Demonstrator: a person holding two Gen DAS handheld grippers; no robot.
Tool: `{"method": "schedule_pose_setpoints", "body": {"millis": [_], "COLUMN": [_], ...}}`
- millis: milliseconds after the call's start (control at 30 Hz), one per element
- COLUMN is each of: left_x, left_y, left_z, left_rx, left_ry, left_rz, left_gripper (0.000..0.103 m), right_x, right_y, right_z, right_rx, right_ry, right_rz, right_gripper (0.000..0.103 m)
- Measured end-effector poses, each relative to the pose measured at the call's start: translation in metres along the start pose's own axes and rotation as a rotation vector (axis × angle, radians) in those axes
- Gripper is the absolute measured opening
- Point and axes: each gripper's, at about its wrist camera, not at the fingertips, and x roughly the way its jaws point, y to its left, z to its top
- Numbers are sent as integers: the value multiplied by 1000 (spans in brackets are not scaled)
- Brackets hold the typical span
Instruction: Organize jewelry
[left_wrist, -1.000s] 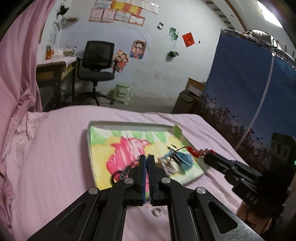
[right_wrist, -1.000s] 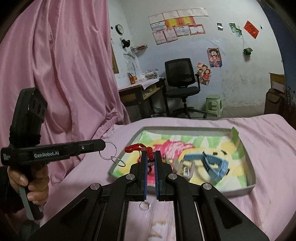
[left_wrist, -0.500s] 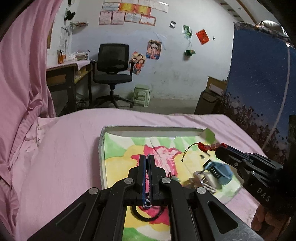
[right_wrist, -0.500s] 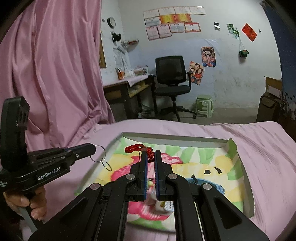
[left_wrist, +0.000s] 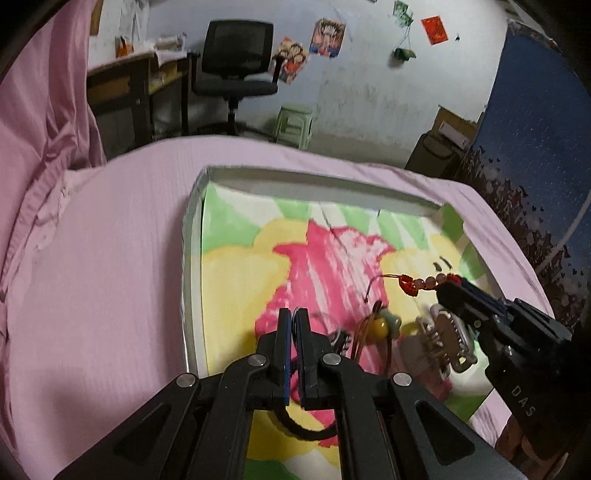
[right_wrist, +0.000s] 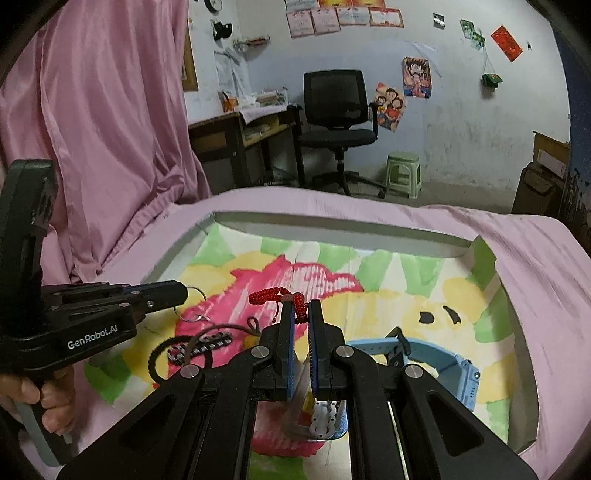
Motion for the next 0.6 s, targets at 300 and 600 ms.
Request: {"method": "schedule_pose_setpoints", "body": {"millis": [300, 600], "left_x": [-10, -46], "left_y": [8, 7], "left_z": [-6, -21], "left_rx": [-27, -30], "left_ry": [-9, -117], "left_rz": [-48, -74], "left_gripper": [4, 10], "right_x": [-3, -39], "right_y": [-4, -11], "right_z": [-4, -11], "right_rx": [4, 60], "right_ry": [15, -92], "right_rz": [-13, -2], "right_gripper": [8, 35]}}
